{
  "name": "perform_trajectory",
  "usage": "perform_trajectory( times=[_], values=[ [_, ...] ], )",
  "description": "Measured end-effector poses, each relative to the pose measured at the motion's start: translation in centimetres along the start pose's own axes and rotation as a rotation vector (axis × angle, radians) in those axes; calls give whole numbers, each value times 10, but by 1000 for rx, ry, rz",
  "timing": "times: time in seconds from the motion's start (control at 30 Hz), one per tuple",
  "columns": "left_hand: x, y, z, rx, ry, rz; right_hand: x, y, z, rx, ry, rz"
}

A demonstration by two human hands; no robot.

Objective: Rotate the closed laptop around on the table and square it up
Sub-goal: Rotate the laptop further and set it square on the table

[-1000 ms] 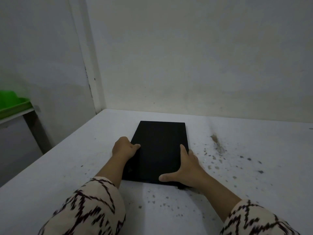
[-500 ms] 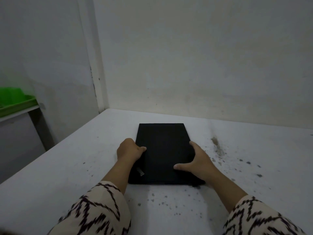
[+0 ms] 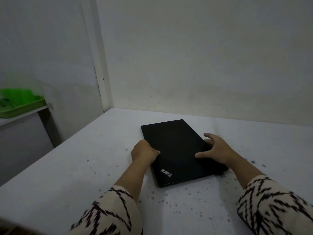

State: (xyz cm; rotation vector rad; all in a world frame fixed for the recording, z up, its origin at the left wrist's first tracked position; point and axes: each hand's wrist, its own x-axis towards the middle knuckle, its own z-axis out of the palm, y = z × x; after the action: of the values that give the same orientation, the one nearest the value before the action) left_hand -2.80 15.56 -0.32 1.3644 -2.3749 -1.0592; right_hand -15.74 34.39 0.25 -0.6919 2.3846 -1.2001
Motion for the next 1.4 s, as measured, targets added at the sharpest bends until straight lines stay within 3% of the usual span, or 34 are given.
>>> perform_trajectory(
  times=[0.37, 0.67, 0.77, 1.13, 1.4],
  values=[
    [4, 3, -2, -76, -84, -45, -2, -1, 0, -95, 18, 5],
    [34, 5, -6, 260, -1, 239, -25, 2, 42, -464, 310, 97],
    [48, 7, -7, 320, -15, 334, -30, 7, 52, -561, 340, 132],
    [95, 9, -11, 411, -51, 405, -32, 1, 59, -559, 368, 180],
    [126, 17, -13, 396, -166, 365, -33, 4, 57, -491, 390, 165]
  ],
)
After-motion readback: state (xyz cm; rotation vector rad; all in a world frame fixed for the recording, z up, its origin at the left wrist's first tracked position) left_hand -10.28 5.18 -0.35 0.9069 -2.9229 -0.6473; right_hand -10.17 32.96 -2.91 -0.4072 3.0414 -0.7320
